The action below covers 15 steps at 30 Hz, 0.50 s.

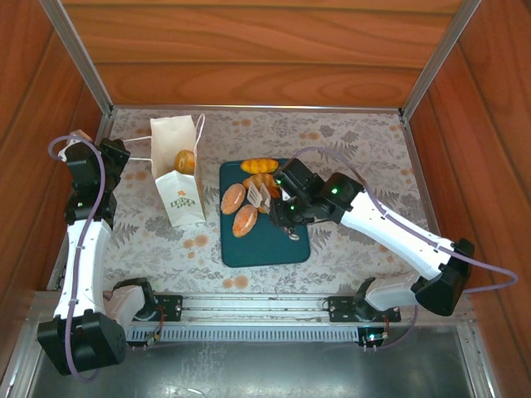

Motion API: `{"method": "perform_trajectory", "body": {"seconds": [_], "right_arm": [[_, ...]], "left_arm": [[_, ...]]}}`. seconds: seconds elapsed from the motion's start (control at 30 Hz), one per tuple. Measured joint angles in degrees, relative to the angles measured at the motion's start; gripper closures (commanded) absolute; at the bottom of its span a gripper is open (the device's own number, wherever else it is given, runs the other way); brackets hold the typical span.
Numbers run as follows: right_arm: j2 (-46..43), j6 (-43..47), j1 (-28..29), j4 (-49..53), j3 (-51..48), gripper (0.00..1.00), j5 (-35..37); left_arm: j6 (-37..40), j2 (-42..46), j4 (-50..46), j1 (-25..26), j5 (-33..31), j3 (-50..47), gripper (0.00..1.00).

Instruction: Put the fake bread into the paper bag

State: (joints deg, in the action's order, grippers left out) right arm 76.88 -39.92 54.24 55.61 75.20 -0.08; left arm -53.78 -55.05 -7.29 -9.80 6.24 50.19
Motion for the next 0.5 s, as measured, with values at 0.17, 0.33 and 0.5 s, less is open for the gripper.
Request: {"method": "perform_trajectory", "body": {"seconds": [0.17,0.33,0.5], "right_arm": [[0.46,-1.57,0.02,-1.20,-1.05,0.60,-1.99],[1.07,-2.34,0.11,-1.77,-1.53,0.57,-3.19],[2.29,-2.84,0.15,-2.23,-1.88,0.56,-4.09]], "left_arm": [[0.00,0.00,0.00,0.00,0.00,0.00,1.00],[-0.02,0.00,0.00,0.00,0.00,0.00,1.00],[-0.02,0.00,0.02,0.00,0.00,0.00,1.00]]}}
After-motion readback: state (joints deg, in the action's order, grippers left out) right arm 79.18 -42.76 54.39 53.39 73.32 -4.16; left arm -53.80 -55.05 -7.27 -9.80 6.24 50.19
